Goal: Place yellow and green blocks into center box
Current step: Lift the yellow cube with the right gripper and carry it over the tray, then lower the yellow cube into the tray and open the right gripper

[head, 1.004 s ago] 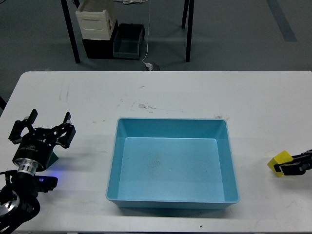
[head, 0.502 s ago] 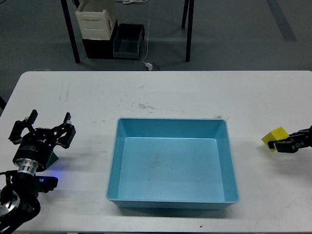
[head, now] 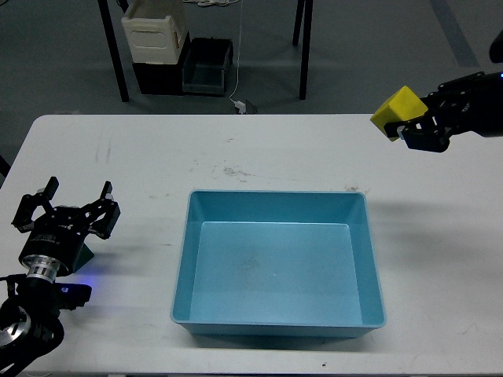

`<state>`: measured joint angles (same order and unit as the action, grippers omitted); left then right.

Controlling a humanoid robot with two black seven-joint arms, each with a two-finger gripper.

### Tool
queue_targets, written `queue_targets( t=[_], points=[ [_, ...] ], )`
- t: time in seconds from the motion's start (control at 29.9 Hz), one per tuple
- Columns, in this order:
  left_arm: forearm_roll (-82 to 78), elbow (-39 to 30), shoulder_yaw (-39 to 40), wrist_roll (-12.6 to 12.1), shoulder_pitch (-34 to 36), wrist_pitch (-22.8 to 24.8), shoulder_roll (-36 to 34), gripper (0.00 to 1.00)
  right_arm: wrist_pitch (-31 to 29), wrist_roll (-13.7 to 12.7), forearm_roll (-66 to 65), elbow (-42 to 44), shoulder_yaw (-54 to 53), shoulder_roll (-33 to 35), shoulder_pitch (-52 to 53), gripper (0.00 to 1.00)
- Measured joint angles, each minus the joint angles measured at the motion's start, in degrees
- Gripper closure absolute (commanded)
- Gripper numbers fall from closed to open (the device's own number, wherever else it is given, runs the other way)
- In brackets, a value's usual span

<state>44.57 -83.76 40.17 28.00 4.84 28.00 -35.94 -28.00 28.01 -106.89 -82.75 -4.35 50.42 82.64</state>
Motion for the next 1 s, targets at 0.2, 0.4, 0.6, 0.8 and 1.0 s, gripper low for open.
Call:
queue_targets(
  t=[0.2,0.4,0.6,0.8,1.0],
  points=[
    [0.0,0.0,0.1,0.0,0.0,0.0,0.0,0.0,0.0,0.0,-0.2,-8.3,13.5,-4.2,10.8,1.0],
    [0.1,0.0,0.5,0.0,0.1,0.0,0.0,0.0,0.0,0.0,-2.2,-8.6,19.1,-11.5,11.4,1.0],
    [0.1,0.0,1.0,0.0,0.1,0.0,0.0,0.0,0.0,0.0,-3.4,-2.6,23.7,-22.5,9.7,0.99],
    [0.1,0.5,1.1,0.0,0.0,0.0,-0.1,0.0,0.0,0.0,-3.5,7.5,25.2,-31.7,4.7,0.98],
    [0.2,0.5,1.1,0.0,0.0,0.0,-0.2,0.0,0.0,0.0,-3.1,12.9,25.2,-36.1,1.3,0.85]
  ],
)
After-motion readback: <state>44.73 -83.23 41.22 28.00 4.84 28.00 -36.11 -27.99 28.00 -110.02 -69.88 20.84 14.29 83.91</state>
